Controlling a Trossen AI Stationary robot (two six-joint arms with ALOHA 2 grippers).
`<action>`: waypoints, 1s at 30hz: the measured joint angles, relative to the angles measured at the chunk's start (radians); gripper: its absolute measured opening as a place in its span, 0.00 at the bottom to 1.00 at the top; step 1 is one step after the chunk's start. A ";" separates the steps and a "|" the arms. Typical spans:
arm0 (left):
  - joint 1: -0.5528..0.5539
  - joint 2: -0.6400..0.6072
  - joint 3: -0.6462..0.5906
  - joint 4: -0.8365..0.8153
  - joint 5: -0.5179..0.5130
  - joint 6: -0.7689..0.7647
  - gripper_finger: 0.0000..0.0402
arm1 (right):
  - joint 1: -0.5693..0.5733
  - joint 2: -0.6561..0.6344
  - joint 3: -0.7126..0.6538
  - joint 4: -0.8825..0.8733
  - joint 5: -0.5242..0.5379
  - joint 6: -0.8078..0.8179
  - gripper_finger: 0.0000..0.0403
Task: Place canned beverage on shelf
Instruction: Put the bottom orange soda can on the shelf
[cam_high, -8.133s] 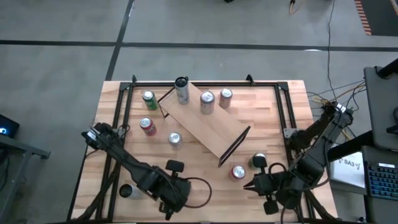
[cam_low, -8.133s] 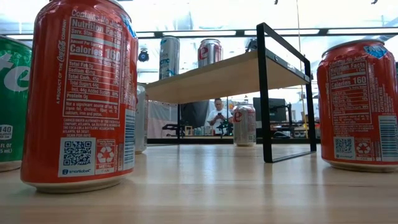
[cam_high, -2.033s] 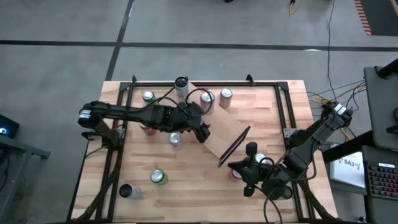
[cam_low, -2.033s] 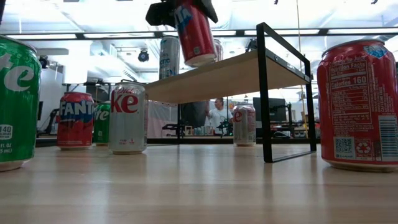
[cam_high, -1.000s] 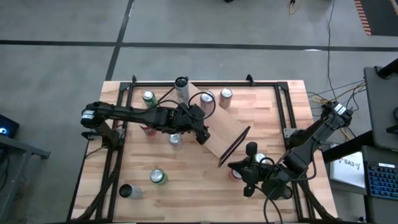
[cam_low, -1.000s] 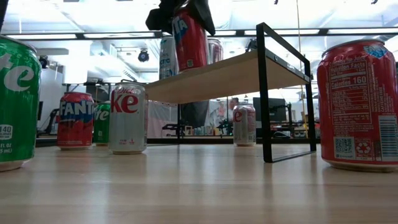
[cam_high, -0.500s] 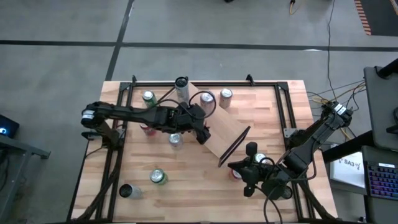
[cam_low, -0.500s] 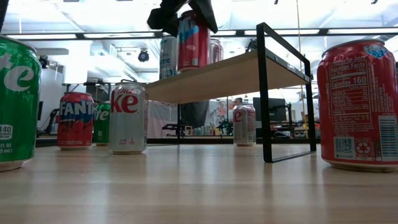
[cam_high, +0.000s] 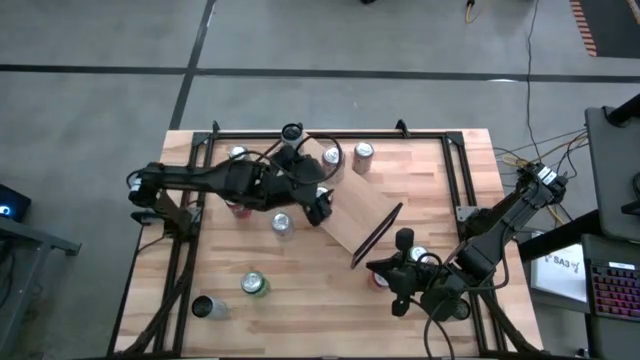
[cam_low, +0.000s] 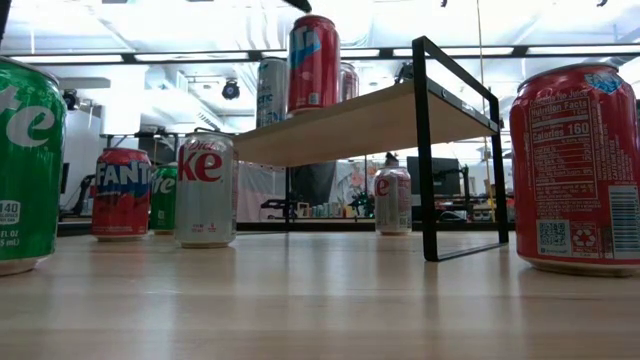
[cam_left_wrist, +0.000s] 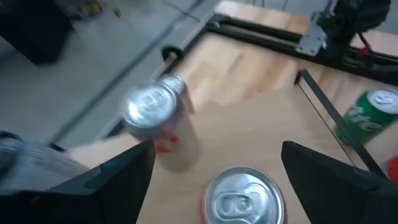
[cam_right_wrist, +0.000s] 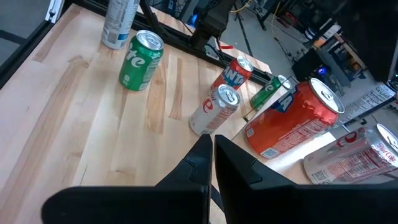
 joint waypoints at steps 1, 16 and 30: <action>-0.016 -0.001 0.010 -0.003 -0.023 0.024 0.83 | 0.000 0.000 0.000 0.001 0.000 0.001 0.02; -0.389 -0.005 -0.149 0.100 -0.299 0.160 0.34 | -0.024 0.000 -0.003 0.038 0.000 0.008 0.02; -0.474 -0.117 -0.620 0.626 -0.150 0.439 0.01 | -0.073 -0.001 -0.017 0.061 -0.002 0.006 0.02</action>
